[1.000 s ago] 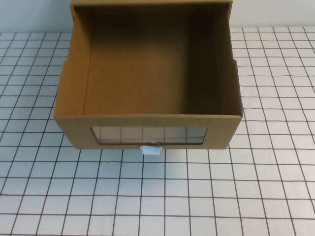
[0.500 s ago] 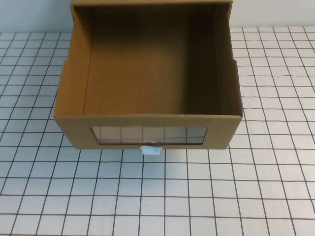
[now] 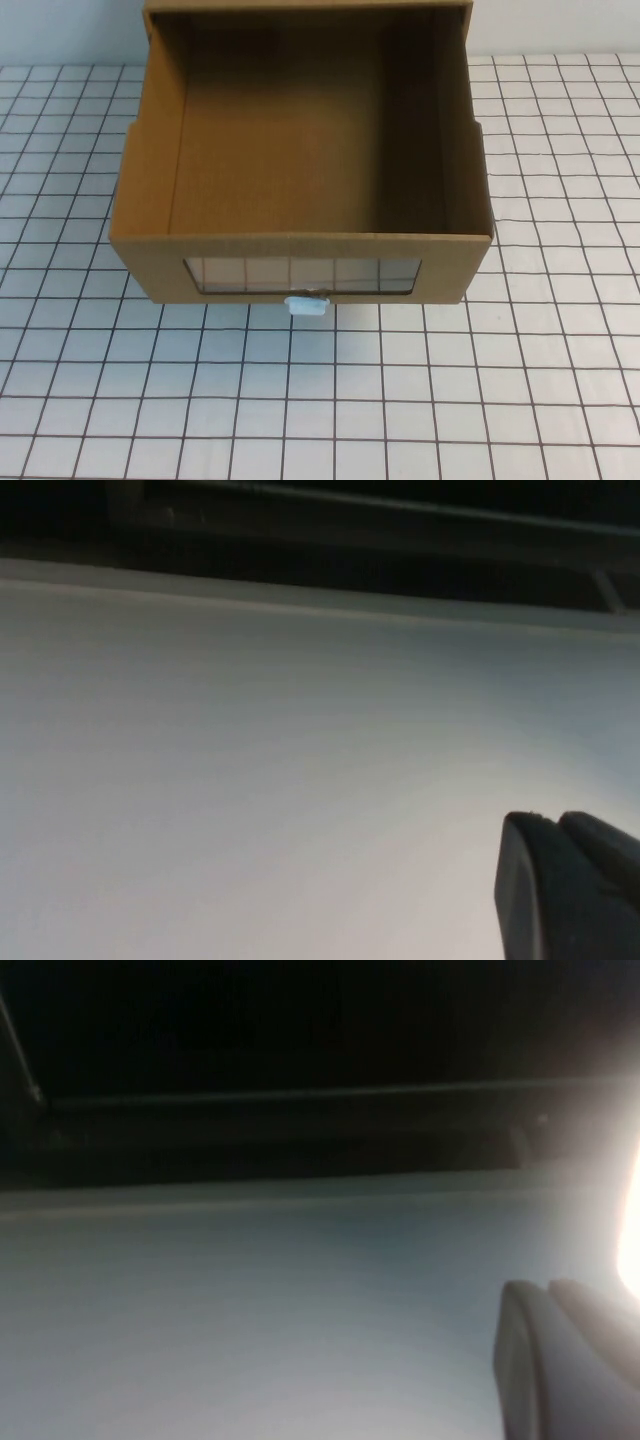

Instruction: Close the shoe box

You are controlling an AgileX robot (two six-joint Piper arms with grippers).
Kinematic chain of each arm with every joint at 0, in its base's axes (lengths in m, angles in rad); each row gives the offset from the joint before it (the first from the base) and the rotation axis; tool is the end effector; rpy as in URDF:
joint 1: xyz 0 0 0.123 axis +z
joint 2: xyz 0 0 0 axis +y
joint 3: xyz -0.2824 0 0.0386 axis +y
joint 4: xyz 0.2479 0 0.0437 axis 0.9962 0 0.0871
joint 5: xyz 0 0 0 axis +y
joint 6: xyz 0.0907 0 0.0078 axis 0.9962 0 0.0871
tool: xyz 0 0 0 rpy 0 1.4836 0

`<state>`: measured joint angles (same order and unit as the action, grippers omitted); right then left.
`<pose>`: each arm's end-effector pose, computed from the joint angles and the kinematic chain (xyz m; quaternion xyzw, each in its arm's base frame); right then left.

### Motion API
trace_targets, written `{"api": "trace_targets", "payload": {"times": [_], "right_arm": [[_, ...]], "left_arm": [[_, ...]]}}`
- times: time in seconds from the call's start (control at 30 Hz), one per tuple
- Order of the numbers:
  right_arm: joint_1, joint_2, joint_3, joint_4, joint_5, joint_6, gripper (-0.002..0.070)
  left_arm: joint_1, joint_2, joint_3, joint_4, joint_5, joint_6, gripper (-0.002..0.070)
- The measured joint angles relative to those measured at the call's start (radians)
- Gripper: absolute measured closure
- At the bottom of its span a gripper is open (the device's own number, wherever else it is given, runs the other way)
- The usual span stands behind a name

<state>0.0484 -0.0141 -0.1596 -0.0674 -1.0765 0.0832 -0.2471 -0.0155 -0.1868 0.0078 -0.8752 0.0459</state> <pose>-0.0253 0.0042 0.3319 -0.0293 0.1169 0.0529 0.9913 -0.0126 0.0026 0.3334 0.0328 0.1990 -0.0965 0.9747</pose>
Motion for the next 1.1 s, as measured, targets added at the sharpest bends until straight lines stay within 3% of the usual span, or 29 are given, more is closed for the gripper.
{"api": "trace_targets", "payload": {"times": [0.1, 0.2, 0.33, 0.5, 0.63, 0.9, 1.1], "right_arm": [[0.0, -0.002, -0.122, 0.0, 0.105, 0.128, 0.069], [0.0, -0.006, -0.235, 0.0, 0.276, 0.214, 0.069], [0.0, -0.006, -0.362, 0.0, 0.445, 0.207, 0.0689], [0.0, 0.073, -0.49, 0.002, 0.481, 0.199, 0.069], [0.0, 0.198, -0.613, 0.009, 0.57, 0.199, 0.069], [0.0, 0.484, -0.931, 0.015, 0.926, 0.198, 0.069], [0.0, 0.608, -1.036, 0.015, 1.076, 0.191, 0.069]], "left_arm": [[0.0, 0.004, -0.112, 0.0, 0.129, 0.049, 0.068], [0.0, 0.044, -0.213, 0.0, 0.146, 0.069, 0.068], [0.0, 0.132, -0.319, 0.0, 0.147, 0.073, 0.068], [0.0, 0.25, -0.453, 0.0, 0.169, 0.075, 0.068], [0.0, 0.332, -0.551, -0.008, 0.223, 0.075, 0.068], [0.0, 0.506, -0.739, -0.033, 0.36, 0.106, 0.068], [0.0, 0.588, -0.784, -0.037, 0.443, 0.064, 0.068]]}}
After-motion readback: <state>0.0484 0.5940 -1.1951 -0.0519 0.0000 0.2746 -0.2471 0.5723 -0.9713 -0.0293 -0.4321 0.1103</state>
